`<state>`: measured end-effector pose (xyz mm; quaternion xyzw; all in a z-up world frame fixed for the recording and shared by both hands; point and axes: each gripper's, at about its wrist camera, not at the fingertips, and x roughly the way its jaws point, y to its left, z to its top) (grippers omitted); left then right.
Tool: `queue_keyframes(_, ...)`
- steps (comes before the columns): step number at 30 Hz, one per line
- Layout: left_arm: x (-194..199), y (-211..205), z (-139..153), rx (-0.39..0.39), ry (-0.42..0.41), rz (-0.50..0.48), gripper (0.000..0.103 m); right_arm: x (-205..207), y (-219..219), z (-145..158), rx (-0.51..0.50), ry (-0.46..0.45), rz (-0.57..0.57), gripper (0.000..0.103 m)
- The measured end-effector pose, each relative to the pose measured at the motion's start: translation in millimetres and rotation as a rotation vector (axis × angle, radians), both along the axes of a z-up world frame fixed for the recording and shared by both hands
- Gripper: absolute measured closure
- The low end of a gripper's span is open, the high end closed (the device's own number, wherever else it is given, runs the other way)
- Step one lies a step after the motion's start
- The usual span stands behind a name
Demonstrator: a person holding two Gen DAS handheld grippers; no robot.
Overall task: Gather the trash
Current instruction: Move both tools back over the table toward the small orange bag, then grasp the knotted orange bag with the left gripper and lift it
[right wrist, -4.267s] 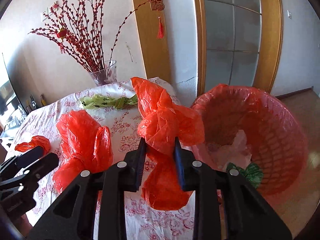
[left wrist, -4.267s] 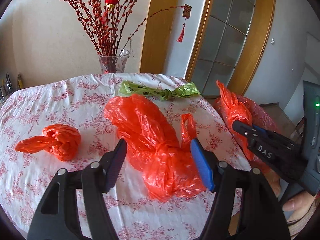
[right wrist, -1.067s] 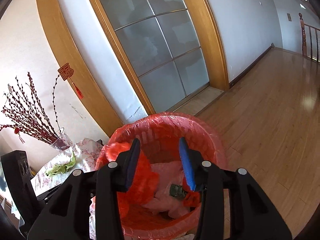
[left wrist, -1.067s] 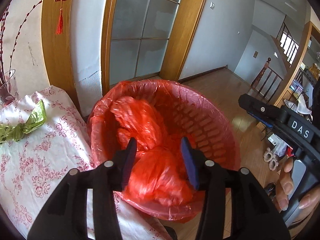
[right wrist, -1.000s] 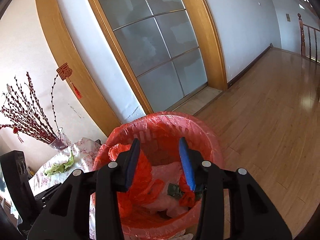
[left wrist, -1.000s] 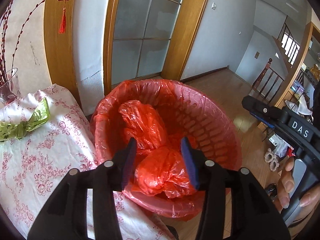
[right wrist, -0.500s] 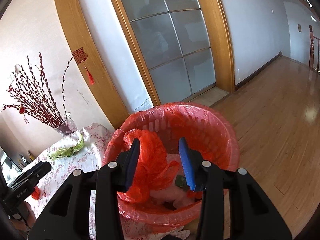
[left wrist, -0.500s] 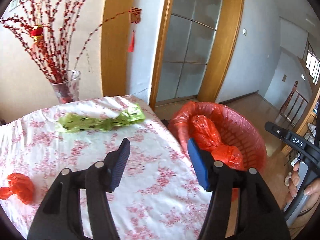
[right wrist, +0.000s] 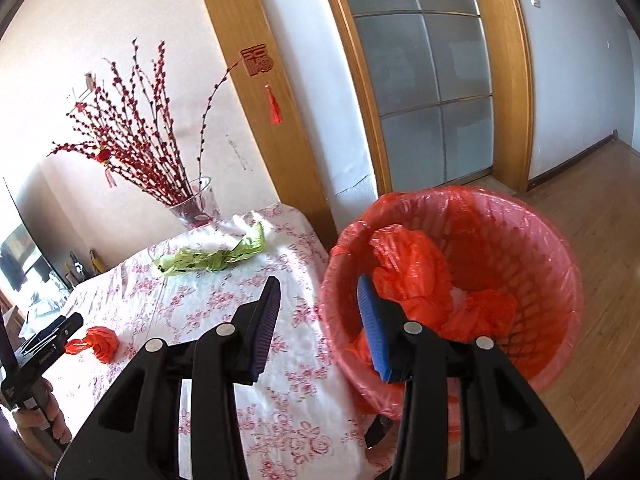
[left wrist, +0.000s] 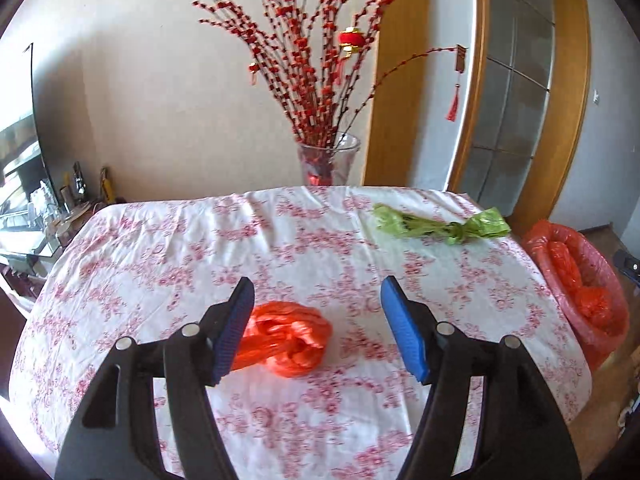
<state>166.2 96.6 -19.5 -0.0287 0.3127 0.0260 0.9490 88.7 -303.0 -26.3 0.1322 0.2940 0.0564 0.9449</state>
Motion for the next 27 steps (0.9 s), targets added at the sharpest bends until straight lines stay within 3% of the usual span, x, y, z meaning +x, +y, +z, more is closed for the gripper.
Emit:
queue_keyframes(6,7,24,-19,-0.004,0.061,0.039,0.038,3,34,-1,-0.015,0.011,0.062,0.062)
queue_keyframes(19,37,17,-56,-0.039,0.198,0.012,0.031,9,68,-7,-0.03,0.031,0.124,0.062)
queue_keyframes(27,40,15,-59,-0.049,0.214,-0.02,0.049,19,81,-9,-0.037,0.038,0.148,0.062)
